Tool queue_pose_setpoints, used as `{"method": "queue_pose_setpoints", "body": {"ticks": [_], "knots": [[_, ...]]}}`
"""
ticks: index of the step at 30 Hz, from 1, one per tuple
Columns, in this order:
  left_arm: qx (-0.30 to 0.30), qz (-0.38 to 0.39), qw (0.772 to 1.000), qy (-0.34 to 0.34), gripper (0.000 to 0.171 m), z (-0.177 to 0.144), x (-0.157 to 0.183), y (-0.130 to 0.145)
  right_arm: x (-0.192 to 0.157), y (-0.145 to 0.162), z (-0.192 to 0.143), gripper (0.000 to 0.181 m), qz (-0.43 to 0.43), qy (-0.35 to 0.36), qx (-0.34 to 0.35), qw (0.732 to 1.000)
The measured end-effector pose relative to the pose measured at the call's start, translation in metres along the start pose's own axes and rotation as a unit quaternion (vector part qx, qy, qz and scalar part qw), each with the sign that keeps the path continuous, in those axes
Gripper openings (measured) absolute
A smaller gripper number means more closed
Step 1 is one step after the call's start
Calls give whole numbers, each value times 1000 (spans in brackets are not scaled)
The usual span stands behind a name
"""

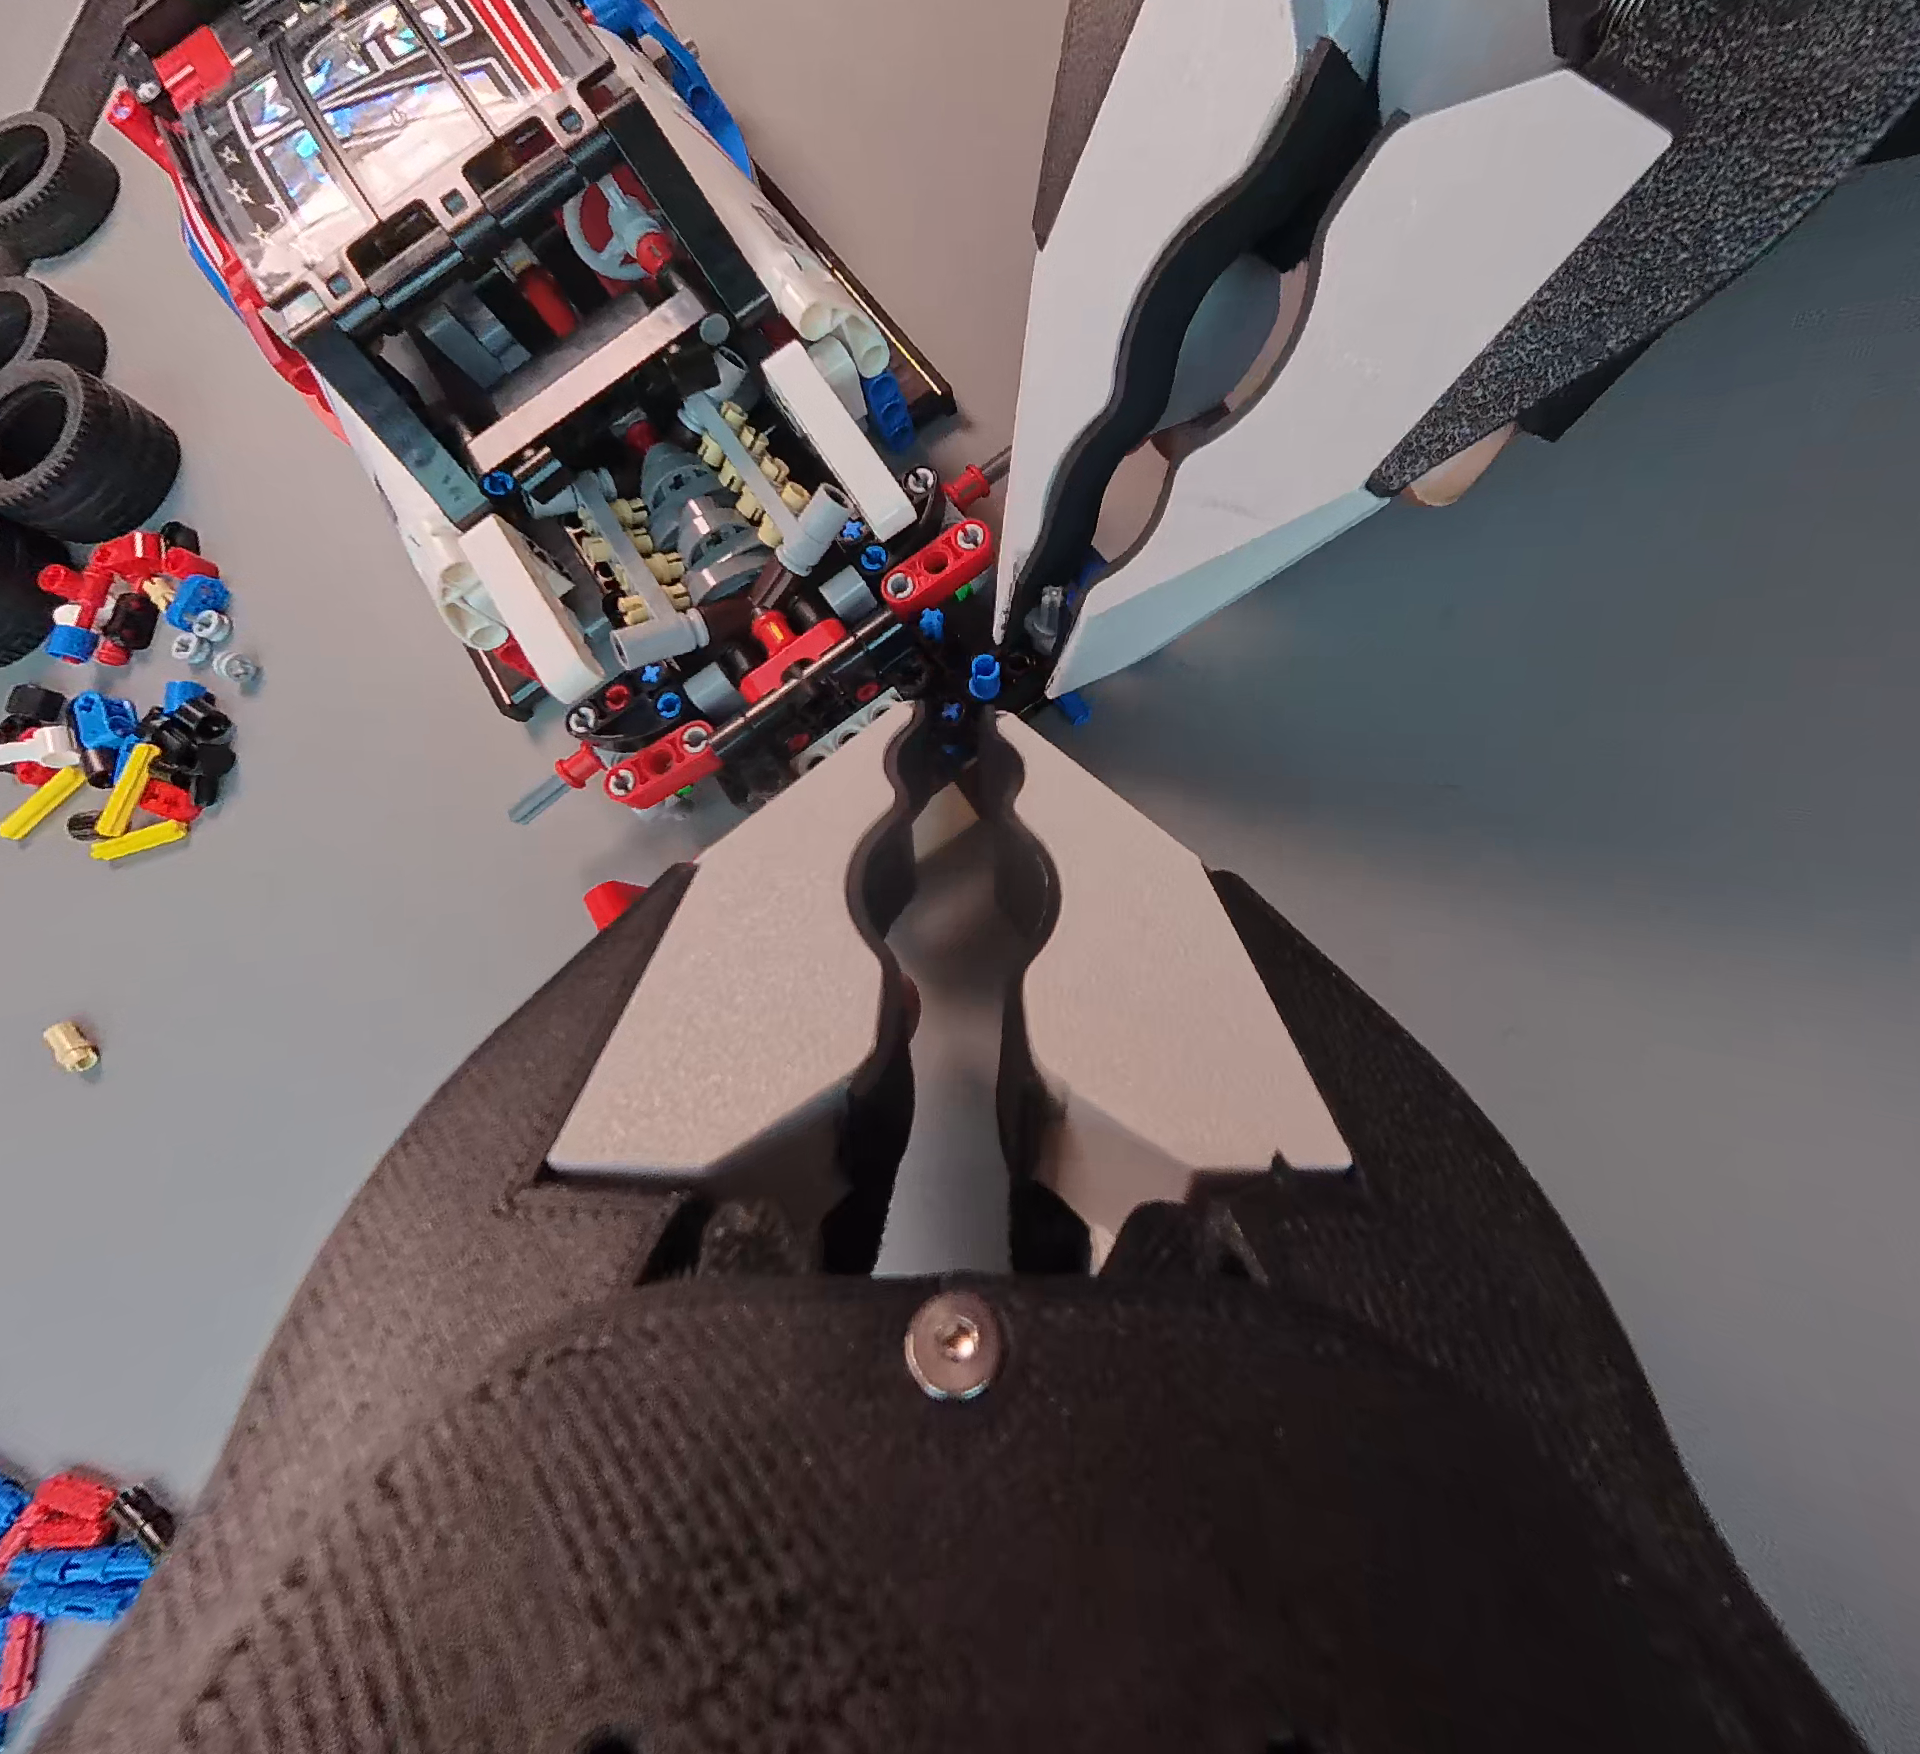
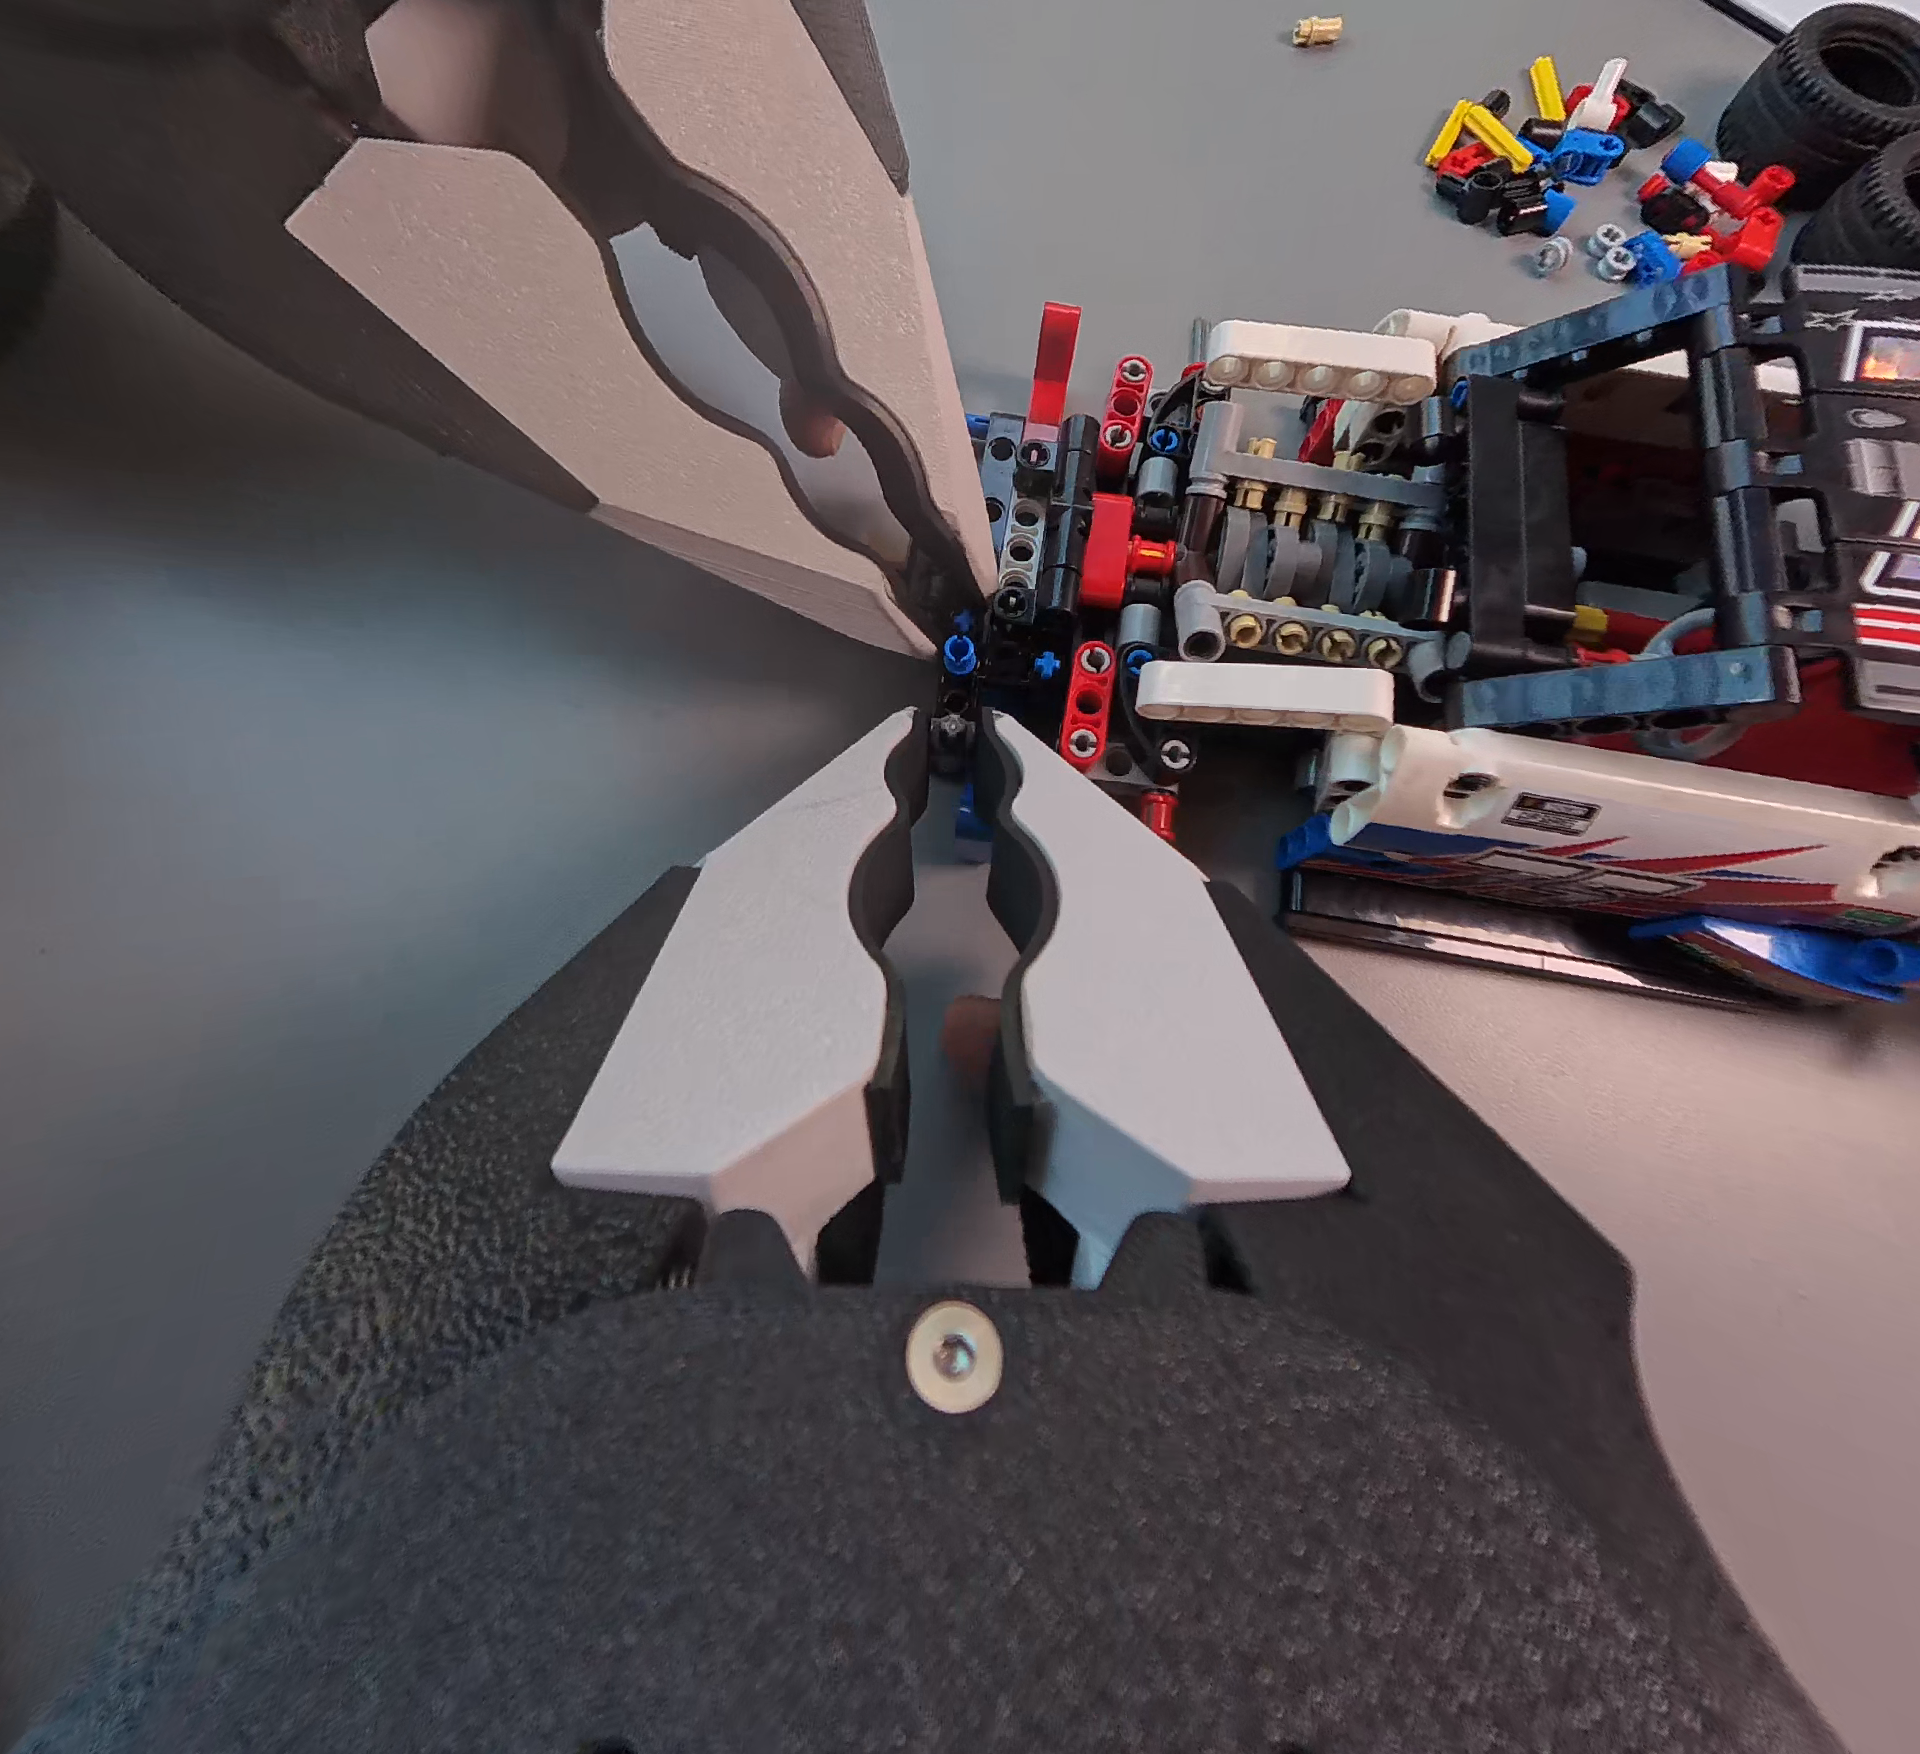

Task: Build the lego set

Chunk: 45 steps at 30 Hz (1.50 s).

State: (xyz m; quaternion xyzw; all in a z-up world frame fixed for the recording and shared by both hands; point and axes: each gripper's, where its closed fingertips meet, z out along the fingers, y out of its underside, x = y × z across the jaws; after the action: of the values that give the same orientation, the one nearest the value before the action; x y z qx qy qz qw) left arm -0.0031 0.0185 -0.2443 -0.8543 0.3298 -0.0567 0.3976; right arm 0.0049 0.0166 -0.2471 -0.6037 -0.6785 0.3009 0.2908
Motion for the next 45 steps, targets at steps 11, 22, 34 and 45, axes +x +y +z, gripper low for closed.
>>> {"method": "queue_pose_setpoints", "body": {"ticks": [11, 22, 34, 45], "knots": [[13, -126, 990, 62, 6, -1, 0, -1, -1, 0, 2, 6, 0, -11, -18, 1000], [55, -100, 992, 57, 54, -37, -27, 16, 3, -14, -10, 11, -33, -3, -12, 999], [-7, -19, 999, 50, 34, -9, -3, 29, 0, -13, 4, 3, -133, -10, -129, 983], [-12, -27, 999, 36, 29, -8, -4, 29, 1, -11, 4, 0, -192, -51, -222, 955]]}}
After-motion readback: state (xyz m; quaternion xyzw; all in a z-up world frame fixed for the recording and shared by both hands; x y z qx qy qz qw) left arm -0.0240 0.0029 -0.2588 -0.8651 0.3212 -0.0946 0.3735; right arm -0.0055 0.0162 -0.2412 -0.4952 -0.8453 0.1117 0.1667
